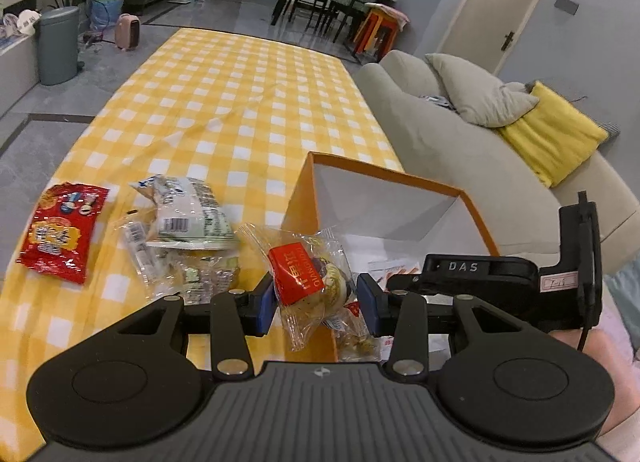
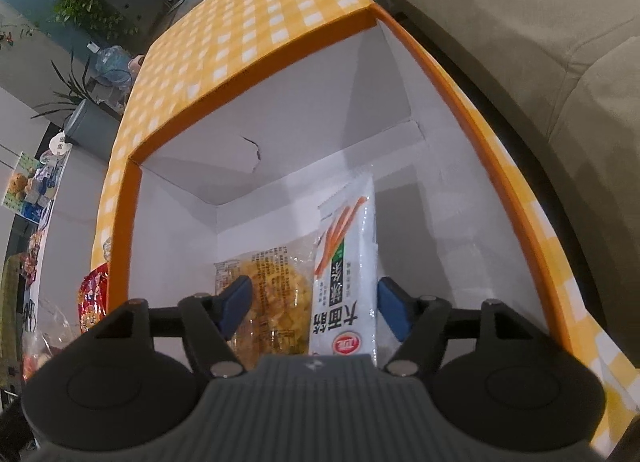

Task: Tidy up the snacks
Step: 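Drop the white bag into the box with the right tool while the left tool carries its bag, then lower the red-label clear bag into the box and open the left tool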

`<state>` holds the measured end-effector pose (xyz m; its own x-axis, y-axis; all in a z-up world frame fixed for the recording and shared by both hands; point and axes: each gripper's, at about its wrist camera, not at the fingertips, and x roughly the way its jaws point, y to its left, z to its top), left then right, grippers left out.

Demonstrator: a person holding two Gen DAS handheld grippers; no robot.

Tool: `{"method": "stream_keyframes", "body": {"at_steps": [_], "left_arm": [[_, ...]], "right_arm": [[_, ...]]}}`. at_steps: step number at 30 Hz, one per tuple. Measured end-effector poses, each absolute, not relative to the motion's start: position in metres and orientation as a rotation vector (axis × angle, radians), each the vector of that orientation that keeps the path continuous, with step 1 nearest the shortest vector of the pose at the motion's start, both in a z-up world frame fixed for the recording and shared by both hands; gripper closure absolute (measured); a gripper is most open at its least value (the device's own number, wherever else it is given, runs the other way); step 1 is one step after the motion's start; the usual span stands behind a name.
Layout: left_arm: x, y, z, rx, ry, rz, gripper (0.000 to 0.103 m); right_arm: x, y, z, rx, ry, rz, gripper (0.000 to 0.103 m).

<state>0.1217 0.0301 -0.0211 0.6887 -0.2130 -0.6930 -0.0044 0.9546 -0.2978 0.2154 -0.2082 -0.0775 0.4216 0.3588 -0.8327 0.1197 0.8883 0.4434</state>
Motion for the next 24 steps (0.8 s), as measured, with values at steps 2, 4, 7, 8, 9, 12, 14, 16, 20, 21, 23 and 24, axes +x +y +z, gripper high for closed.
{"method": "stream_keyframes", "body": {"at_steps": [2,4,7,8,9,12,14,16,20,21,23,24], "left_arm": [[0.119,0.03,-0.017,-0.276,0.802,-0.107,0.055],[0.115,0.031,-0.012,-0.269,0.793,-0.101,0.055],[0.112,0.031,-0.005,-0.263,0.795,-0.088,0.055],[0.111,0.03,-0.003,-0.258,0.802,-0.081,0.055],[0.11,0.029,-0.001,-0.252,0.81,-0.078,0.055],[0.106,0.025,0.004,-0.242,0.815,-0.085,0.055],[0.103,0.019,0.007,-0.236,0.816,-0.101,0.055],[0.102,0.011,0.009,-0.235,0.823,-0.125,0.055],[0.103,-0.01,0.009,-0.25,0.849,-0.184,0.055],[0.105,-0.017,0.008,-0.25,0.862,-0.199,0.055],[0.109,-0.03,0.005,-0.256,0.885,-0.227,0.055],[0.112,-0.037,0.002,-0.267,0.902,-0.245,0.055]], "right_arm": [[0.215,-0.207,-0.077,0.478,1.137,0.149,0.032],[0.213,-0.205,-0.075,0.456,1.131,0.142,0.031],[0.21,-0.204,-0.068,0.441,1.11,0.145,0.031],[0.209,-0.205,-0.065,0.445,1.102,0.15,0.03],[0.208,-0.206,-0.063,0.45,1.094,0.156,0.031],[0.202,-0.212,-0.049,0.477,1.064,0.177,0.031],[0.195,-0.217,-0.037,0.484,1.033,0.195,0.029],[0.188,-0.222,-0.022,0.454,1.002,0.19,0.028],[0.173,-0.237,0.011,0.345,0.95,0.197,0.028],[0.168,-0.243,0.019,0.321,0.931,0.193,0.027],[0.159,-0.259,0.032,0.297,0.884,0.177,0.028],[0.154,-0.267,0.037,0.298,0.861,0.171,0.028]]}}
